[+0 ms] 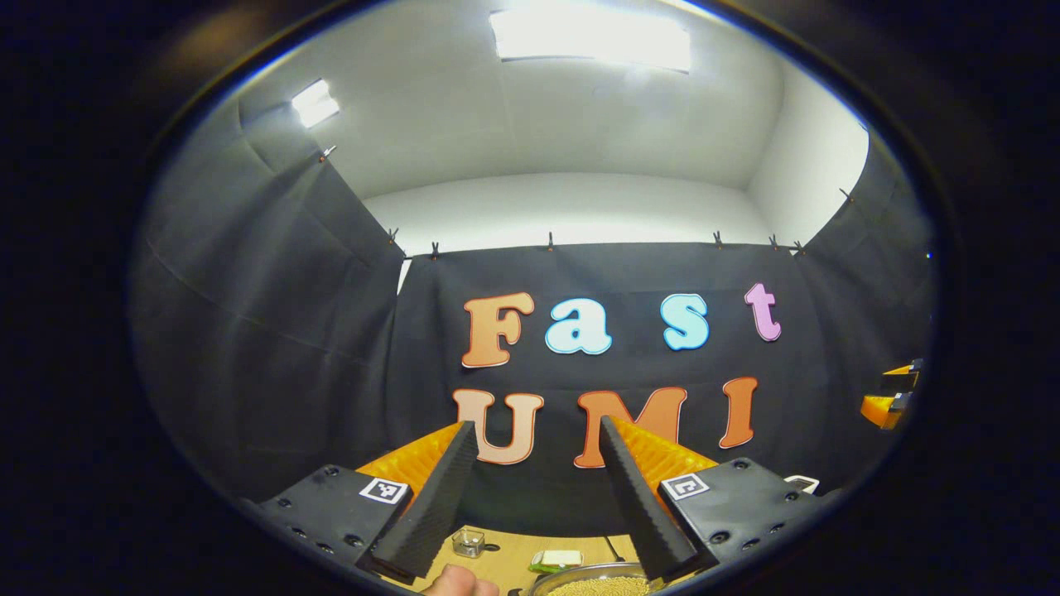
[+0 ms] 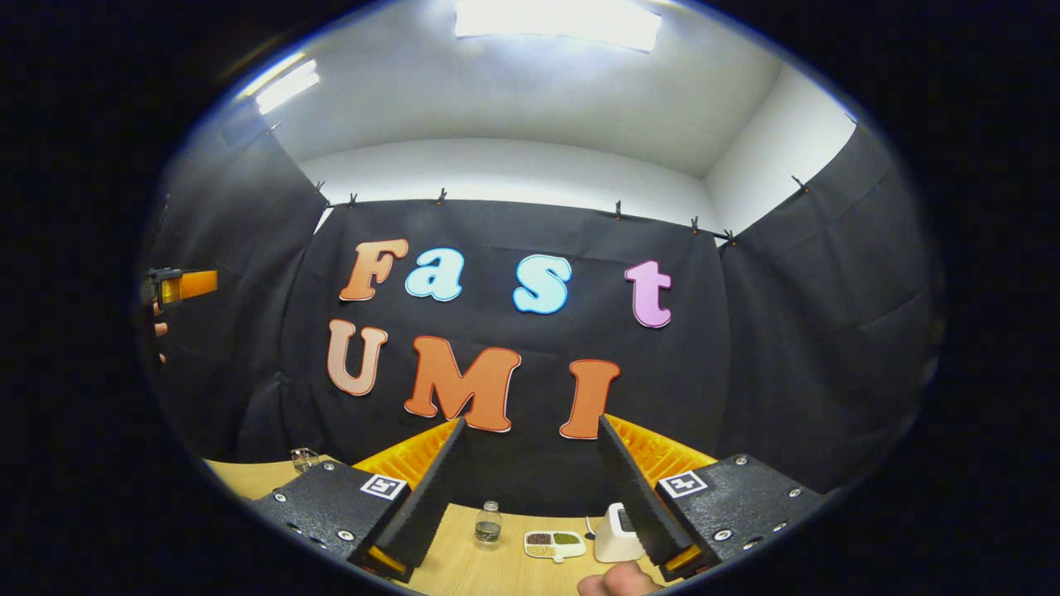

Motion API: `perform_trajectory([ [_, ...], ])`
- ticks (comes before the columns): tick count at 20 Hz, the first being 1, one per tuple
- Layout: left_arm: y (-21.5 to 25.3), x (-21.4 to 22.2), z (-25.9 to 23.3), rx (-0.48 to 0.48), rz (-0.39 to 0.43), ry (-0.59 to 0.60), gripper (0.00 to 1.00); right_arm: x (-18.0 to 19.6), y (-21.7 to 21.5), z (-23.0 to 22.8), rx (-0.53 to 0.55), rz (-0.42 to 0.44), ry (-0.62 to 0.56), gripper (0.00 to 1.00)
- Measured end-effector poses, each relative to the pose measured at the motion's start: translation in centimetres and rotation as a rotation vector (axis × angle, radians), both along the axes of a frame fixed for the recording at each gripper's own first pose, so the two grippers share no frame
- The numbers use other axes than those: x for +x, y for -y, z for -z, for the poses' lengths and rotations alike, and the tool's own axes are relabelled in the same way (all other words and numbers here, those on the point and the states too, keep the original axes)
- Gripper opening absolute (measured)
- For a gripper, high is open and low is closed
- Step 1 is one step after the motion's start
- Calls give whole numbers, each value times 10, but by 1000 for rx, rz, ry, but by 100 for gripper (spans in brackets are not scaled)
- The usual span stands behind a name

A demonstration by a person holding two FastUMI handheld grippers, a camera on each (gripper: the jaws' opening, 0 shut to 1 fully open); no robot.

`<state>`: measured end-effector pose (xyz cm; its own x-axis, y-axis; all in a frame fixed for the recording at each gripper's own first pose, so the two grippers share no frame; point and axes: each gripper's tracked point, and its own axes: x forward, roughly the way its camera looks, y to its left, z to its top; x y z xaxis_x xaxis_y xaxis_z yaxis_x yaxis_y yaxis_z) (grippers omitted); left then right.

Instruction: First push the handle of the pot to place it horizontally, then grasp the pot with both hands and set it on the induction cooktop.

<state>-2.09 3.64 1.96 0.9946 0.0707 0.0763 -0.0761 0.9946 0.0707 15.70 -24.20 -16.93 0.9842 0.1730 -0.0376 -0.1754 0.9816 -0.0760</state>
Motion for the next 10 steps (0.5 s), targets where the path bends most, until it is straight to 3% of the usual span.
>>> perform_trajectory([
  [1, -4, -3, -7, 10, -12, 9, 99, 0, 7, -4, -2, 11, 8, 95],
  [2, -6, -6, -11, 22, -17, 10, 92, 1, 14, -9, -3, 25, 18, 95],
  [3, -14, -10, -8, 36, -36, -5, 92, 3, 19, -15, -2, 34, 30, 95],
  [4, -22, -15, -3, 46, -57, -29, 99, 4, 21, -19, -1, 40, 35, 95],
  [10, -22, -18, -3, 32, -76, -39, 99, -4, 22, -27, 15, 32, 42, 95],
])
